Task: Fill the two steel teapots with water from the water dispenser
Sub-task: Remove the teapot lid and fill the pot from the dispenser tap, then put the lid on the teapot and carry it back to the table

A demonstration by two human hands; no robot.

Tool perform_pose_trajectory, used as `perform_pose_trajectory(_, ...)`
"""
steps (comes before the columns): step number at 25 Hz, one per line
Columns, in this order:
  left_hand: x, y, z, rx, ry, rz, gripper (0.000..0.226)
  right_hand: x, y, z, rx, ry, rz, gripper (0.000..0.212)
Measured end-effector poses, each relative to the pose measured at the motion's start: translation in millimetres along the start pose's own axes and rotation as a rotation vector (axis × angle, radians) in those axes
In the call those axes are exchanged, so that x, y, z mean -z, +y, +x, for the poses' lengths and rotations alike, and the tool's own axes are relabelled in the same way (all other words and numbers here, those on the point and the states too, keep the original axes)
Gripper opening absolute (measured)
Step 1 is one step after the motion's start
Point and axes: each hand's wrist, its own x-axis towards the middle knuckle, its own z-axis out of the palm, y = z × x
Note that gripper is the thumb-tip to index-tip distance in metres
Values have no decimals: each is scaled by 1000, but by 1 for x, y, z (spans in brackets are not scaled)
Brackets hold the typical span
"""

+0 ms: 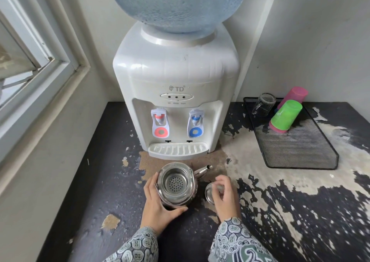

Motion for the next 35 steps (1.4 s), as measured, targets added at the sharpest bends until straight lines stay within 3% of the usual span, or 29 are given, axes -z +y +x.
perform_pose_trajectory(3, 1, -1, -1, 10, -14, -6, 126, 5, 22, -1, 30, -1, -339, 20)
perform_pose_trajectory(7, 3, -1, -1, 7, -32, 18, 125, 4, 32, -2, 1, -79, -425, 29)
perform_pose_trajectory(11, 4, -1, -1, 3, -47, 37, 126, 9, 8, 13, -139, 222, -91, 23)
perform_pose_trajectory(14, 5, -1, -1, -3, -45, 47, 125, 13, -34, 23, -28, 339, 194, 21)
perform_pose_trajectory(16, 6, -1, -1, -2, -46, 44, 125, 8, -63, 23, 128, 243, 174, 23)
perform_pose_trajectory(20, 5, 0, 0, -3, -37, 57, 126, -13, -89, 14, 477, 13, -223, 27)
perform_pose_trajectory(25, 6, 2, -2, -3, -44, 48, 123, -28, -79, 7, 478, -224, -418, 26)
perform_pose_trajectory(35, 10, 5, -1, 18, -56, 25, 121, -20, -85, 17, 470, -391, -527, 30)
